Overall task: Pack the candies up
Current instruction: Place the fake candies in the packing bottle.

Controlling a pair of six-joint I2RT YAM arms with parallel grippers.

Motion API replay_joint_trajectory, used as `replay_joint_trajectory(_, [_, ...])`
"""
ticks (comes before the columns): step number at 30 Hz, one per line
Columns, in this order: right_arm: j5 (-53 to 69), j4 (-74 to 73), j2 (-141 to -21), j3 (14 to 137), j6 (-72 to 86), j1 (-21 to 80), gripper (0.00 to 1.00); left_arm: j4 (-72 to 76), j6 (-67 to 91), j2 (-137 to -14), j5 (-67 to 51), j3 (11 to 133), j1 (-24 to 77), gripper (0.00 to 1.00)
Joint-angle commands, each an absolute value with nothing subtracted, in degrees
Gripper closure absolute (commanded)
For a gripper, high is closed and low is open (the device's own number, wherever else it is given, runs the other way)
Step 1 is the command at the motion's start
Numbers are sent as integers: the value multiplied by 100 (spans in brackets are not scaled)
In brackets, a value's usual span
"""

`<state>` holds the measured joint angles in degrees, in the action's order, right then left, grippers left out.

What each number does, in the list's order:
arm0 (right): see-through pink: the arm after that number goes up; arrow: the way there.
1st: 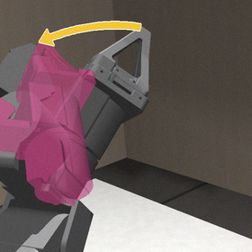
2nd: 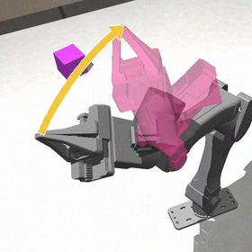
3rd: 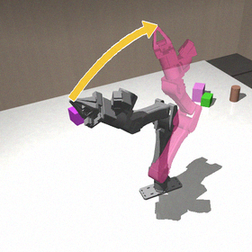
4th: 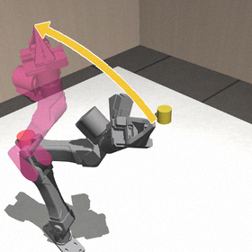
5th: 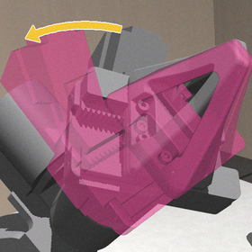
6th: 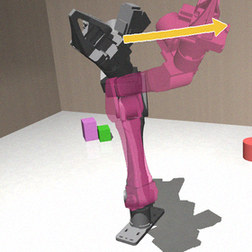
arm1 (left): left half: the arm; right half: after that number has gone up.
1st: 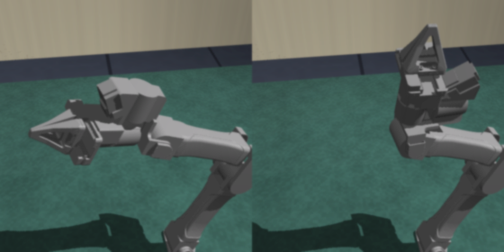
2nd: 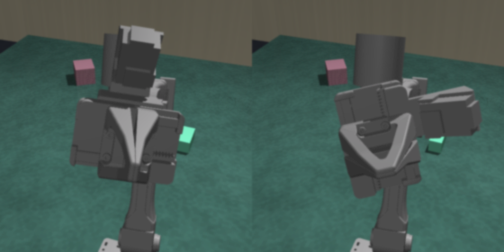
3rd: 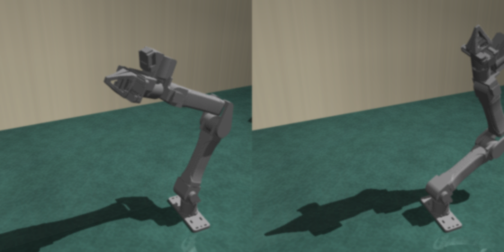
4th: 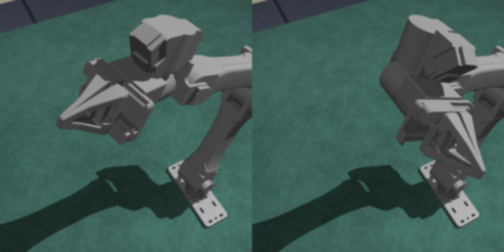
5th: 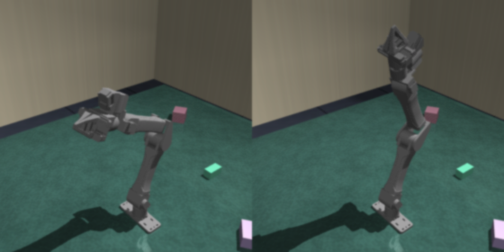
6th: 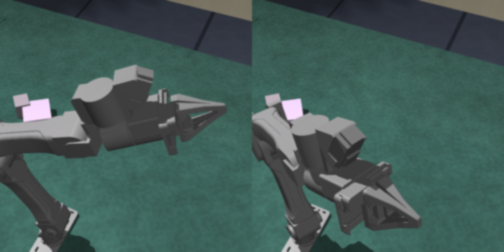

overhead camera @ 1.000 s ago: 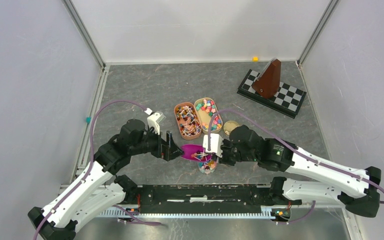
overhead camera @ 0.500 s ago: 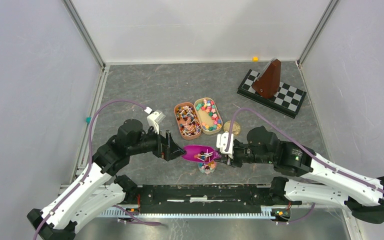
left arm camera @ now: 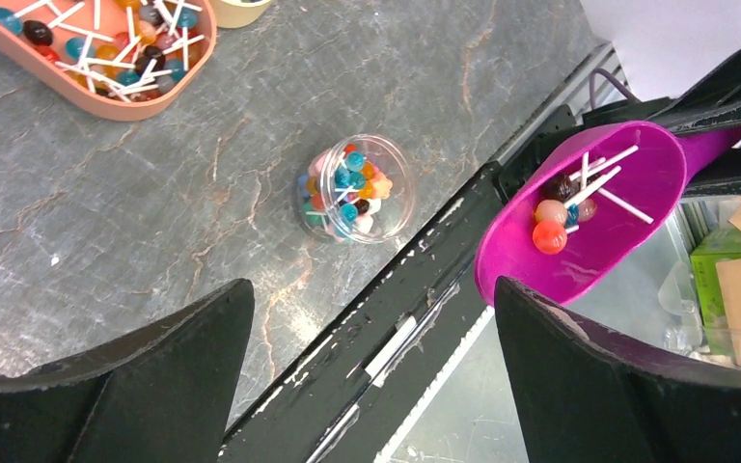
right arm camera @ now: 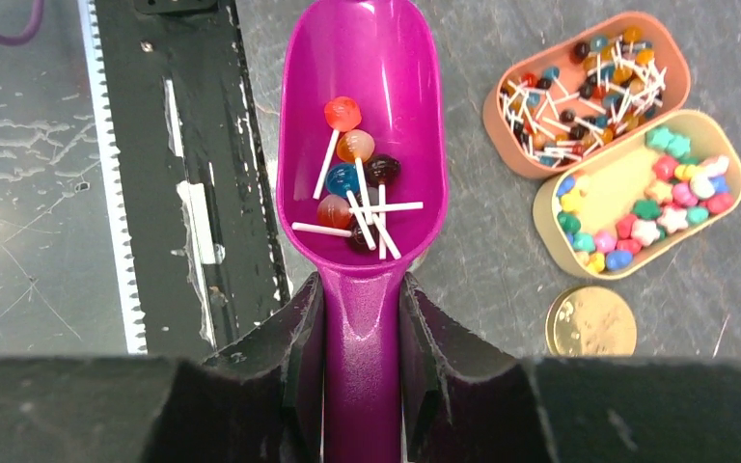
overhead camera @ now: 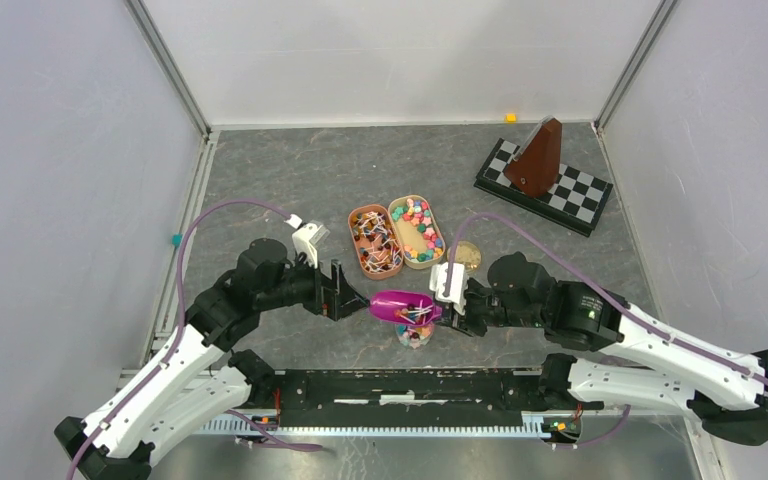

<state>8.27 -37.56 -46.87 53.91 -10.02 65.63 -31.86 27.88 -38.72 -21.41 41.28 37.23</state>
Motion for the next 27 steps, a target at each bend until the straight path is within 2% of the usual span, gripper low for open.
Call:
replay_joint_trajectory(1, [475, -4329, -4803, 5811, -612, 6592, 100, -3351, 2791, -3699, -1773, 4337, 3700, 0])
replay_joint_trajectory(13, [184, -5866, -5224, 6104, -12, 6591, 100, -3441, 2614, -3497, -1561, 4353, 3700, 0])
replay_joint_trajectory(27, [-152, -6678, -5940, 6419, 538, 6587, 100, -3403, 2602, -3338, -1652, 4273, 3700, 0])
